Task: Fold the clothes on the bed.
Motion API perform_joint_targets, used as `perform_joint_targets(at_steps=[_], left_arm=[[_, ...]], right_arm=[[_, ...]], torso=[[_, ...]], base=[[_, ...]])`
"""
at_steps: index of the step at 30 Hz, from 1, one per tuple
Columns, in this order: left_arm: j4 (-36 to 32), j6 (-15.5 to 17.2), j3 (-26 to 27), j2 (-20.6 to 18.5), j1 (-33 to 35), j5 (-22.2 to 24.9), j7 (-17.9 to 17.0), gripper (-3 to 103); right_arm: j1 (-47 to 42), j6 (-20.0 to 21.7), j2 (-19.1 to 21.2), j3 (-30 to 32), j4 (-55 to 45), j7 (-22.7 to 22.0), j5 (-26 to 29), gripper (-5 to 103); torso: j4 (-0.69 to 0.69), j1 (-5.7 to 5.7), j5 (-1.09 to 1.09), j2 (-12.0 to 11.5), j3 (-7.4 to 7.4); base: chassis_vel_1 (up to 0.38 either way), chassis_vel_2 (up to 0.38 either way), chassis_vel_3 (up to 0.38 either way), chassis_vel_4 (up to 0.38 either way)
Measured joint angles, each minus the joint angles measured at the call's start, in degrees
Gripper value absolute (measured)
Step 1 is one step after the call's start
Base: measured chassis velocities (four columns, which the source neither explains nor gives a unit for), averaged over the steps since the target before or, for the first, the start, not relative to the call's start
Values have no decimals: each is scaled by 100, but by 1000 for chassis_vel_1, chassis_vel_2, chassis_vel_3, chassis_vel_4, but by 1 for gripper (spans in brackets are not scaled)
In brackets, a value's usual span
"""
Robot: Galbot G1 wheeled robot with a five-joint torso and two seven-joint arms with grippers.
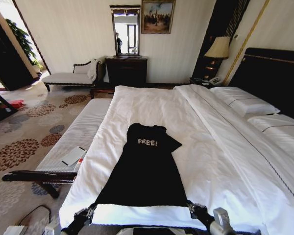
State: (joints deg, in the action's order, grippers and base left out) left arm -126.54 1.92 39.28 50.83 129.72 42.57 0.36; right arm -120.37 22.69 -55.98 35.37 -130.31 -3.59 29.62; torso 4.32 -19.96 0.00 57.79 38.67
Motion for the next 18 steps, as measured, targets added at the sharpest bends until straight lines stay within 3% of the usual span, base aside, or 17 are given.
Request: perform_joint_targets(at_steps=[14, 16, 18], left_arm=[[71, -60, -181, 124, 56, -263, -44, 0], [66, -16, -174, 140, 36, -272, -87, 16], [57, -9, -173, 152, 31, -283, -96, 22]], right_arm=[[62, 5, 2, -34, 38, -27, 65, -1], [27, 6, -79, -103, 56, -30, -27, 10], [29, 6, -88, -98, 56, -47, -22, 15]], torso=[[-1, 0, 1, 0, 0], [0, 0, 1, 0, 0], [0, 0, 0, 0, 0]], base=[[0, 0, 0, 0], [0, 0, 0, 0], [0, 0, 0, 0]])
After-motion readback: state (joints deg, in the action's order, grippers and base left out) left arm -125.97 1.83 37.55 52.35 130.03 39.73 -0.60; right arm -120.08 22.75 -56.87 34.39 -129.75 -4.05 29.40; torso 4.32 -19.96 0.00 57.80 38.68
